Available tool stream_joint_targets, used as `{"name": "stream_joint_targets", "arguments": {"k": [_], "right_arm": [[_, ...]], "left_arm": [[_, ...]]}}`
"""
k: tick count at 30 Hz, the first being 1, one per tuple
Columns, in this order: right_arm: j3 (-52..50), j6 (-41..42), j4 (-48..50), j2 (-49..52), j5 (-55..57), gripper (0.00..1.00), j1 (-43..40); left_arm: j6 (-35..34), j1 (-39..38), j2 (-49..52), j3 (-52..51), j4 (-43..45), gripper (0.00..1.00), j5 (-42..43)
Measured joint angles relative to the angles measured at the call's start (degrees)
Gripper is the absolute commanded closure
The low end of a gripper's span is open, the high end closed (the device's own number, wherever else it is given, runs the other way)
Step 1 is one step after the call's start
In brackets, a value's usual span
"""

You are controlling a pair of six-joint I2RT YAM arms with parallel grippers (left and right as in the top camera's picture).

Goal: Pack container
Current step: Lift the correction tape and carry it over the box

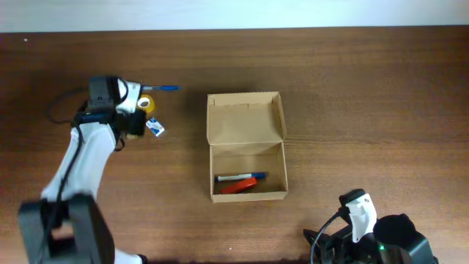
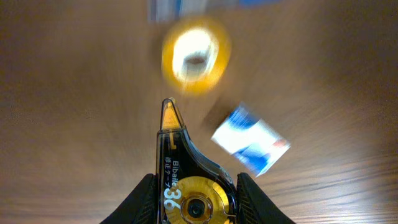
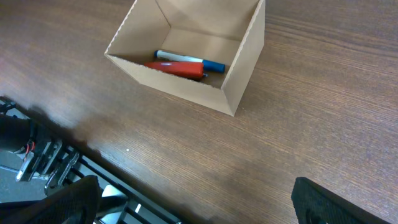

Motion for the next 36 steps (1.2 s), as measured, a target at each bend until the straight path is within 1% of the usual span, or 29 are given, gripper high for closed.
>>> {"name": "stream_joint_targets", "arguments": {"k": [3,6,9,12,17,21,28,36], "right_arm": [[0.0,-0.02,0.0,0.0,0.0,0.01,0.0],[0.0,0.02,0.02,0.0,0.0,0.01,0.0],[0.0,-0.02,0.0,0.0,0.0,0.01,0.0],[0.0,-0.04,0.0,0.0,0.0,0.01,0.0],[0.0,-0.02,0.0,0.0,0.0,0.01,0.0],[0.0,-0.02,0.0,0.0,0.0,0.01,0.0],[0.0,-0.02,0.0,0.0,0.0,0.01,0.0],[0.0,0.0,0.0,0.0,0.0,0.01,0.0]], "left_arm": [[-0.26,-5.88,-7.08,1.09,0.13,0.98,0.0],[-0.22,-14.53,-11.5,1.29,0.2,0.98,-0.02],[-0.07,-22.1,-11.87,1.31,0.13,0.98,0.17],[1.64,-29.09,-11.28,1.31,-0.2,0.98,0.76],[6.64,-36.17,-10.34,1.31,-0.42,0.98,2.73],[11.41,-38.71,-8.94,1.31,-3.04,0.98,4.17],[18.23,-39.17,-3.91,1.31,-8.83,0.98,9.18],[21.66,-39.17,1.46,1.31,-10.32,0.98,10.43]]}}
